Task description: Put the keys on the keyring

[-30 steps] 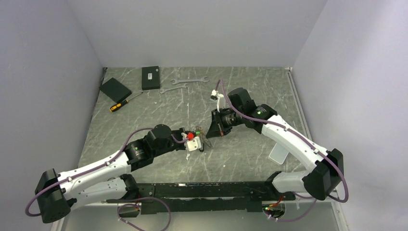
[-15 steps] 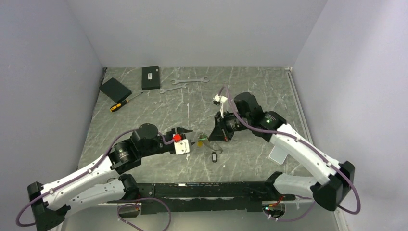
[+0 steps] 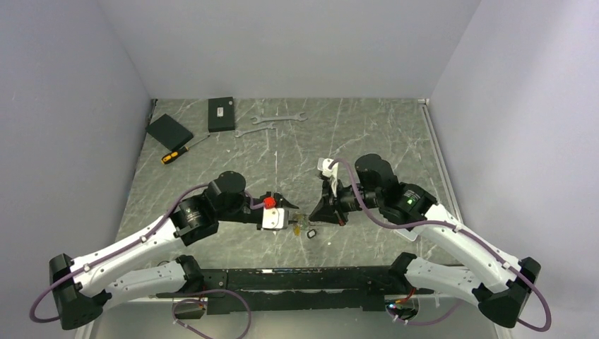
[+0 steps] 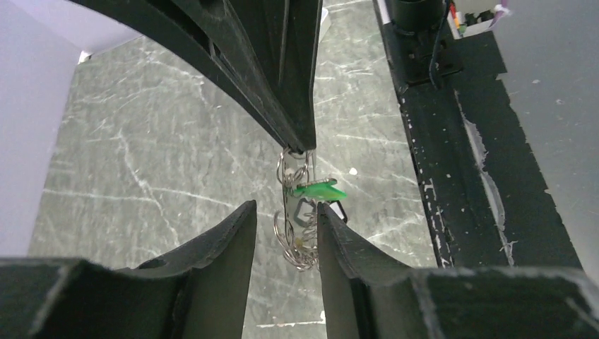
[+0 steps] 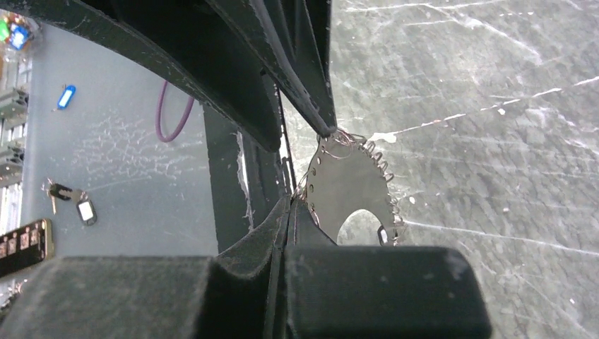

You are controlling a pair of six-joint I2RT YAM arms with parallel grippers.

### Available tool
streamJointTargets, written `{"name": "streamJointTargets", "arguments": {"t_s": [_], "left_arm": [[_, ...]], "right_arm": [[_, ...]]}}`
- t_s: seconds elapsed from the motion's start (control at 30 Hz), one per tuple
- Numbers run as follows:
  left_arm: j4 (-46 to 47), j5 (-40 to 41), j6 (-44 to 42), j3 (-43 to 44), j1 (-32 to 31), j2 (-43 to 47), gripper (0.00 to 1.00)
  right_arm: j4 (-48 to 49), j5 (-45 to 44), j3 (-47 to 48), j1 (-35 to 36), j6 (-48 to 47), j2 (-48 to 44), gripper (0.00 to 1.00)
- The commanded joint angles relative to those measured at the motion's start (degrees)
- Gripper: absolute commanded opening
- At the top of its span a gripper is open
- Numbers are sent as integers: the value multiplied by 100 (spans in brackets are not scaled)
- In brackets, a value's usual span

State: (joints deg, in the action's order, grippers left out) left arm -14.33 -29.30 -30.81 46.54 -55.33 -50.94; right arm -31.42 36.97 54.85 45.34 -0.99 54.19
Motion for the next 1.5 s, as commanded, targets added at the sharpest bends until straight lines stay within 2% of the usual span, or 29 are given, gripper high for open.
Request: {"name": "streamJointTargets", "arguments": {"t_s": [0.0,0.27,0.43,0.53,0.7,0.77,0.8,1.03,1.1,1.23,1.3,1.33,1.37,1.4,1.47], "left_arm": [[341,-602,88,238,22,-144,41],[475,-886,47,268,22,-496,30],[609,-929,24,248,22,-703,14],[817,-979,110,146,22,-751,0],[996,-931,243,4,22,-776,1],[1034,-925,275,-28,22,-782,17],[1042,-928,277,-39,21,-773,18],[1062,-1015,267,-57,22,-845,8],[957,-1046,218,-9,20,-922,0],[965,-996,222,-15,22,-993,0],[1057,-757,295,-34,38,-988,0],[1052,-651,287,-32,52,-984,0],[1091,-555,263,-29,73,-961,0],[1224,-408,317,-77,96,-923,0],[1605,-109,500,-182,154,-821,0]], "right_arm": [[248,126,121,185,-429,-2,0],[66,-16,238,390,-600,153,0],[26,-101,285,445,-674,184,0],[32,-139,288,458,-712,179,0],[177,-177,282,469,-753,74,0],[193,-152,308,475,-777,65,0],[164,-155,341,476,-790,84,0],[141,-231,412,511,-823,121,0],[157,-246,412,511,-840,81,0],[237,-330,414,519,-826,2,0],[436,-662,352,518,-728,-84,0],[590,-845,271,519,-659,-156,7],[695,-973,205,519,-629,-233,24],[778,-1045,137,524,-616,-301,37],[926,-1089,15,520,-604,-422,53]]}}
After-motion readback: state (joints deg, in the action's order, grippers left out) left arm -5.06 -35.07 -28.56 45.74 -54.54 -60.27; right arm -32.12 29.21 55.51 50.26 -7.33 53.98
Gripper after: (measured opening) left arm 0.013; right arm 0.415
